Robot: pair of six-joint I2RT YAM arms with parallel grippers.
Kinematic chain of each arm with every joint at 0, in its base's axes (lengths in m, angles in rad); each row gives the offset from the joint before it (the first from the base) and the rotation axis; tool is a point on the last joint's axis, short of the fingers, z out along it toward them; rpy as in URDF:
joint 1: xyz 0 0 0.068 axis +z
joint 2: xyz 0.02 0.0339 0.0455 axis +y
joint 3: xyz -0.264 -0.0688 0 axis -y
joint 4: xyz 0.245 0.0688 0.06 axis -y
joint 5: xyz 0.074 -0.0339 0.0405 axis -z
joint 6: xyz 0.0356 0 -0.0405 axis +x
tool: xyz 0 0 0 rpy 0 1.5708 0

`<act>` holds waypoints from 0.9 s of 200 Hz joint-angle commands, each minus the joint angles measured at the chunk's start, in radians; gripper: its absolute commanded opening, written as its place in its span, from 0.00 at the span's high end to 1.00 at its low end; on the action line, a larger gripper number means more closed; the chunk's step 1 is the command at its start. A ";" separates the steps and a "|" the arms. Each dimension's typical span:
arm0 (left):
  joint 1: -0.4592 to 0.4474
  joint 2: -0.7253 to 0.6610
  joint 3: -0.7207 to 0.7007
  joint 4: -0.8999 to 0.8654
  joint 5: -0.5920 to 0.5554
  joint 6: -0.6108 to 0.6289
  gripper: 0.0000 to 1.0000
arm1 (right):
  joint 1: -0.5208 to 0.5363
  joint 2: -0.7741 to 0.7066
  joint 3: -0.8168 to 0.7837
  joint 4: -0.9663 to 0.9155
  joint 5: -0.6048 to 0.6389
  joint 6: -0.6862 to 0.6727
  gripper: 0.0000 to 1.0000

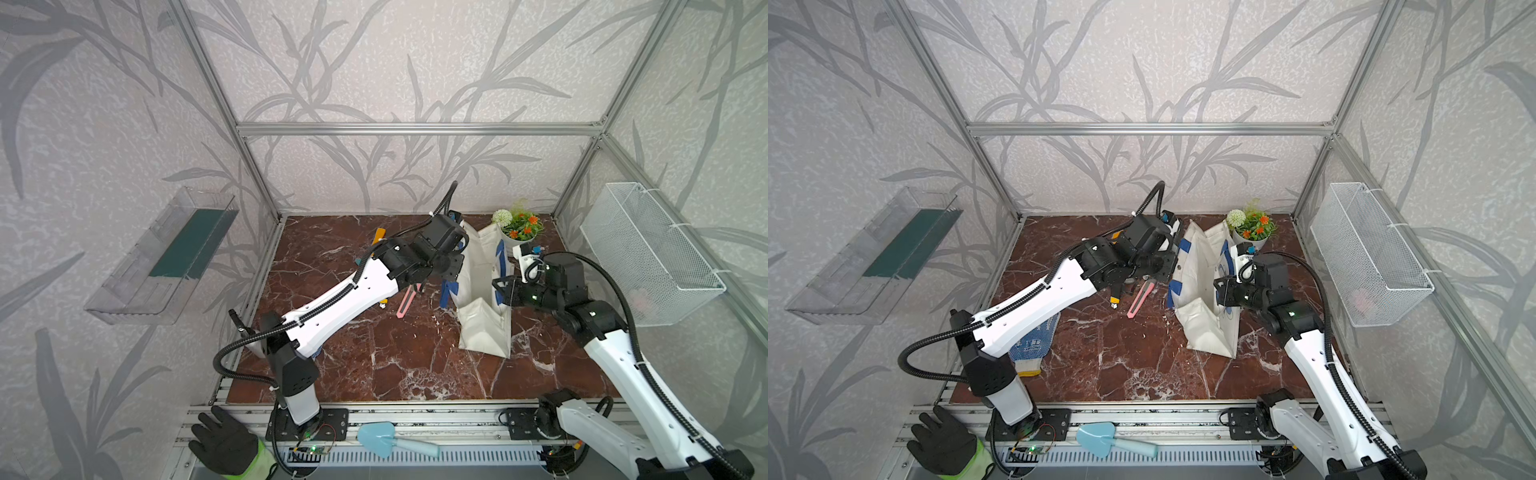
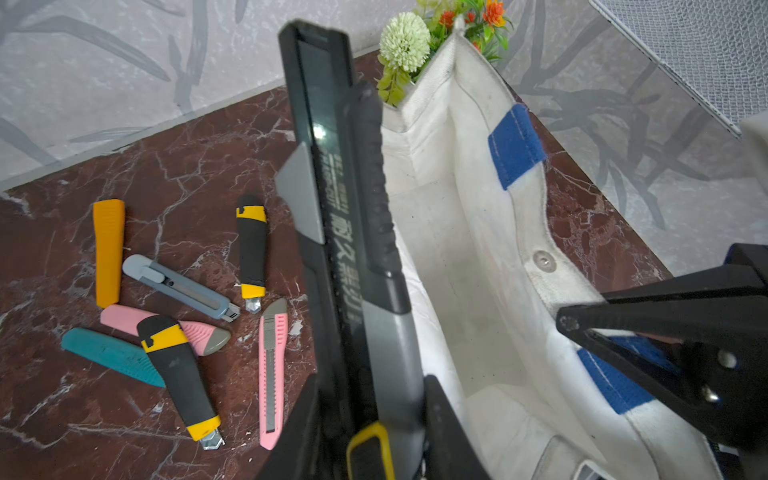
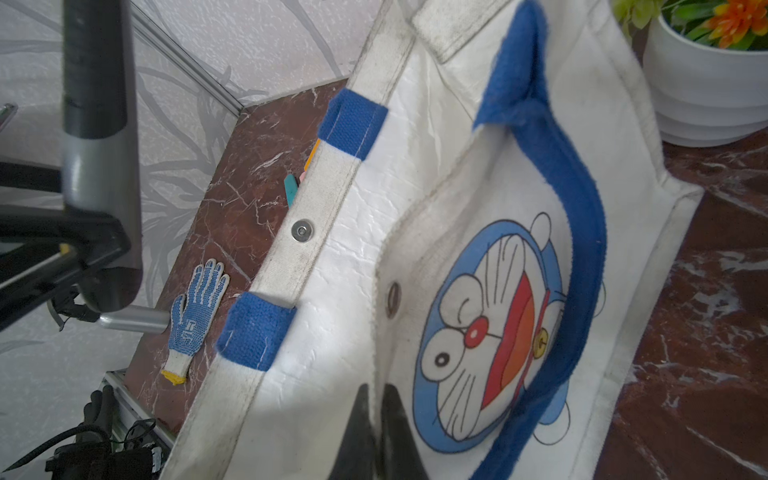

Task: Place the art knife into the pouch
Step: Place the utility knife in the pouch.

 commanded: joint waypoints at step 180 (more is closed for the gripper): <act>-0.027 0.302 0.308 -0.096 0.204 -0.006 0.22 | -0.002 -0.088 -0.022 0.034 0.014 0.059 1.00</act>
